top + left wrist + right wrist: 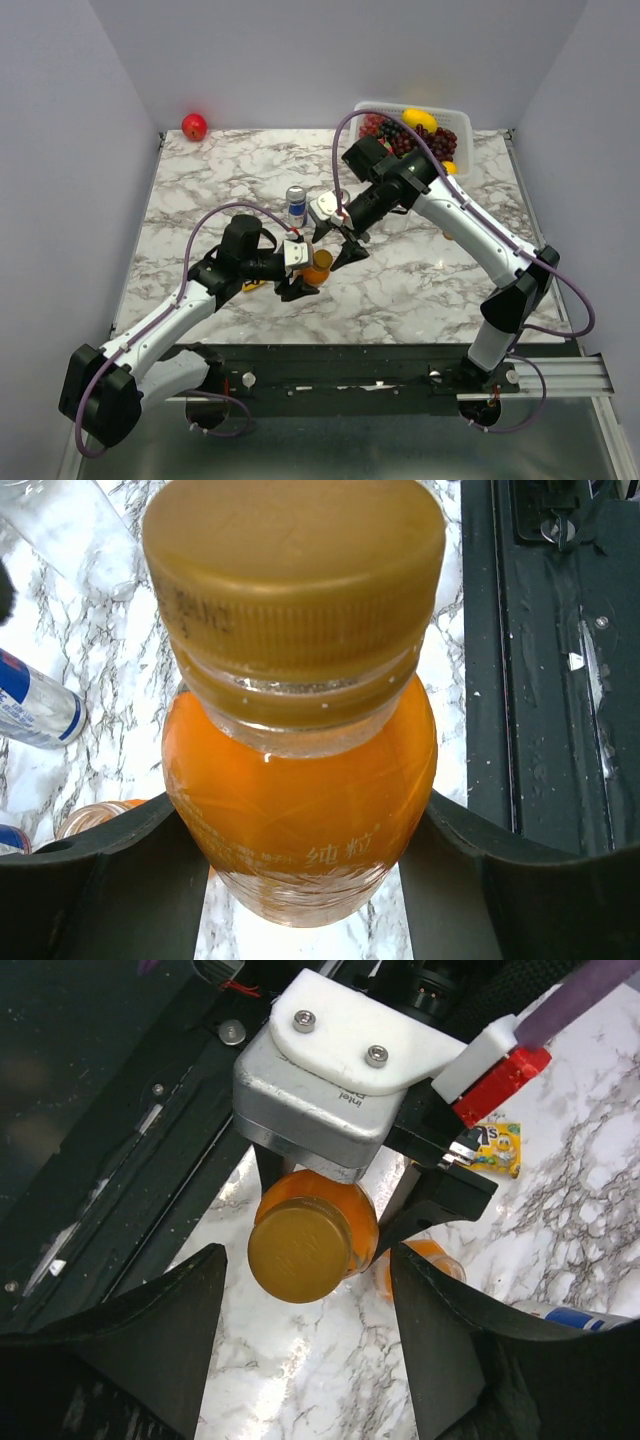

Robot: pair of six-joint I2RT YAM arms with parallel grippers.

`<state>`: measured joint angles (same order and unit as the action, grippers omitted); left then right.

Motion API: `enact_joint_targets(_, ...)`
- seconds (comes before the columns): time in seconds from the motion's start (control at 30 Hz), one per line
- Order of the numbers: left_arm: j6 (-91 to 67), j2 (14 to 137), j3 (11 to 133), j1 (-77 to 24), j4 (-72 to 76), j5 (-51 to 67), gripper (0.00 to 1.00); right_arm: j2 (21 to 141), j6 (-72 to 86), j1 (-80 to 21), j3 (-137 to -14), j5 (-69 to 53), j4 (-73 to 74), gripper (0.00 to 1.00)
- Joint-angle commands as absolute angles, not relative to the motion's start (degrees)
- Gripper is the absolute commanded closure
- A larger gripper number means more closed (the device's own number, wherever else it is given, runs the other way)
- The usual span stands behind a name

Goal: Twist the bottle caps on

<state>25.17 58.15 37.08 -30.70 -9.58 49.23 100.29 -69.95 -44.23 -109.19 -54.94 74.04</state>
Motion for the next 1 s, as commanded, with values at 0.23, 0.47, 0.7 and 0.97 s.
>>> enact_joint_targets(0.23, 25.05, 58.36, 39.02, -30.32, -8.53, 50.98, 1.00, 101.42, -73.74, -45.70, -111.45, -55.37, 79.02, 0.36)
enact_joint_targets(0.47, 24.96, 57.92, 39.29, -30.24, -8.79, 50.63, 1.00, 100.64, -71.11, -45.79, -109.43, -53.44, 74.81, 0.47)
enact_joint_targets(0.7, 15.49, 57.13, 39.37, -30.23, -1.35, 44.05, 1.00, 98.71, -52.53, -45.79, -105.21, -49.23, 62.77, 0.61)
enact_joint_targets(0.97, 1.77, 53.26, 39.99, -30.50, 4.49, 21.91, 1.00, 100.81, -18.23, -45.79, -103.02, -39.29, 54.15, 0.66)
